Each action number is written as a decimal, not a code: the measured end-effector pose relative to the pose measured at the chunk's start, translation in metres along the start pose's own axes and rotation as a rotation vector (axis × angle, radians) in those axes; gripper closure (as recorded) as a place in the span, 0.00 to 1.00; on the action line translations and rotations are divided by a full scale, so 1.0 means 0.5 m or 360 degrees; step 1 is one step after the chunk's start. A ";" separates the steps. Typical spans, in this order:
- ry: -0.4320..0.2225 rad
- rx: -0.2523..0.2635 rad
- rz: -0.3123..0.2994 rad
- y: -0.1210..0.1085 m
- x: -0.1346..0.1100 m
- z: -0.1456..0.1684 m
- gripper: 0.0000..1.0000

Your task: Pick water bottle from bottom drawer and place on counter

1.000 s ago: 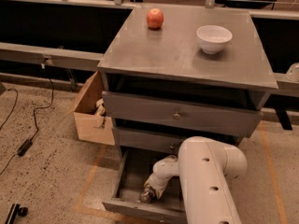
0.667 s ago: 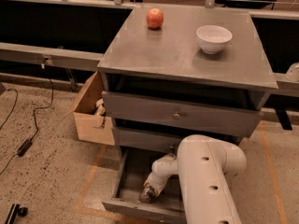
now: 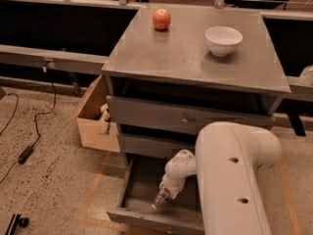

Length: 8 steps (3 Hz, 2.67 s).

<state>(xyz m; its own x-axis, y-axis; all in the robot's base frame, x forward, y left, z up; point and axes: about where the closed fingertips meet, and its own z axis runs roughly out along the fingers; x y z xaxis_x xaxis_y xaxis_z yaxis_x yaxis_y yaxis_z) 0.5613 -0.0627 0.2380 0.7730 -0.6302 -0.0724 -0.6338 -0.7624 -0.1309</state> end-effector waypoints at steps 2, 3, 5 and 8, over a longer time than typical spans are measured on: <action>0.0188 -0.0001 0.0202 0.096 -0.032 -0.249 1.00; 0.0177 0.0123 0.0501 0.160 -0.093 -0.372 1.00; 0.0234 0.0617 0.0986 0.206 -0.096 -0.642 1.00; 0.0343 0.0822 0.0976 0.173 -0.061 -0.812 1.00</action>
Offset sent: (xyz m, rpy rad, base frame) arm -0.1502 -0.0680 0.1915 -0.0786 -0.0114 -0.8461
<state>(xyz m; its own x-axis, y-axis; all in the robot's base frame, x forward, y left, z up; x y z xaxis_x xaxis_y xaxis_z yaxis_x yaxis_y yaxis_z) 0.4719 -0.1691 0.6305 0.2389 -0.9664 -0.0945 -0.8082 -0.1439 -0.5710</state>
